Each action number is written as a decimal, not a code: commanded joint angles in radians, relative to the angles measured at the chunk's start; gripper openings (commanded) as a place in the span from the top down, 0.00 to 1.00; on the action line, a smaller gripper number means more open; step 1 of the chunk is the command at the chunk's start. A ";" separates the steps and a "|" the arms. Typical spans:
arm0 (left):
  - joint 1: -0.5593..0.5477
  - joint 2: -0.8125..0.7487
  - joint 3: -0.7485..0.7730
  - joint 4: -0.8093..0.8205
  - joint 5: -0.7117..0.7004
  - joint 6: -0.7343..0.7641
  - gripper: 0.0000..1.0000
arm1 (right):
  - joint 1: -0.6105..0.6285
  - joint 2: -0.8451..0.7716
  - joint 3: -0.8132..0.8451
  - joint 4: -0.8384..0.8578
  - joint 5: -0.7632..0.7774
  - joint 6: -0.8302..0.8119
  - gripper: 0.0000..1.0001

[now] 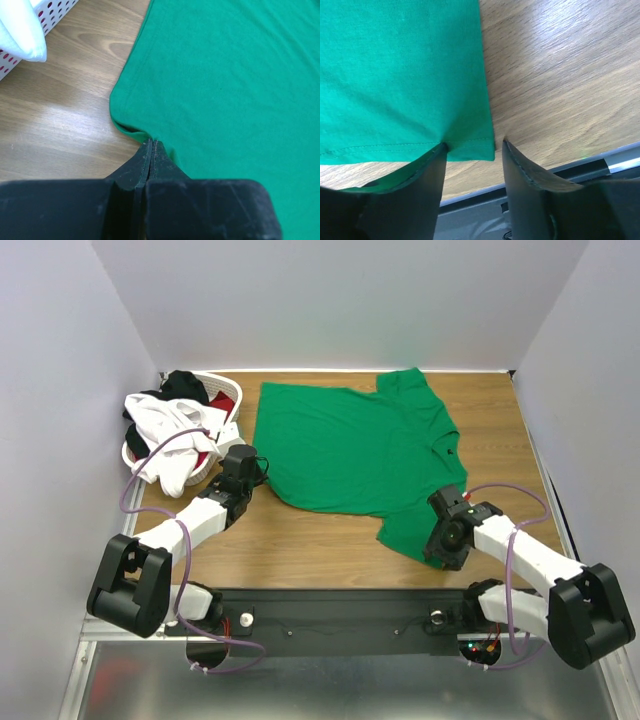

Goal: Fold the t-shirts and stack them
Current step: Fold the tshirt

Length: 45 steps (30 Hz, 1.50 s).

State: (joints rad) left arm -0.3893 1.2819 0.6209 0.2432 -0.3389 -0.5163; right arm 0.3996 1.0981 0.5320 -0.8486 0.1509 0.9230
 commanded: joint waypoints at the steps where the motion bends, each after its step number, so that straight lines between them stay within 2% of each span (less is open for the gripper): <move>1: 0.009 -0.010 0.003 0.036 0.003 0.018 1.00 | 0.011 -0.012 -0.020 0.055 0.047 0.039 0.52; 5: 0.010 -0.010 0.003 0.038 0.003 0.016 1.00 | 0.019 -0.018 -0.021 0.068 0.068 0.043 0.69; 10: 0.013 -0.016 -0.001 0.036 0.001 0.015 1.00 | 0.030 -0.043 -0.010 0.063 0.088 0.036 1.00; 18: 0.013 -0.078 -0.013 0.002 -0.028 -0.007 1.00 | 0.108 -0.086 0.051 -0.041 0.085 0.057 1.00; 26: 0.013 -0.193 -0.064 -0.048 -0.052 -0.057 1.00 | 0.290 -0.072 0.155 -0.150 0.183 0.174 1.00; 34: 0.023 -0.202 -0.059 -0.056 -0.077 -0.047 1.00 | 0.311 0.031 0.269 -0.086 0.323 0.152 1.00; 39: 0.058 -0.139 -0.012 -0.019 -0.025 -0.022 1.00 | 0.312 0.105 0.359 -0.003 0.470 0.105 0.99; 45: 0.110 -0.043 0.066 0.016 0.017 0.005 1.00 | 0.305 0.273 0.480 0.077 0.647 0.001 1.00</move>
State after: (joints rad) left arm -0.3161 1.2022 0.6022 0.1921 -0.3477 -0.5476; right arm 0.7025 1.3079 0.9413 -0.8627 0.6174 0.9897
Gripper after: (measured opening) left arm 0.047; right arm 0.030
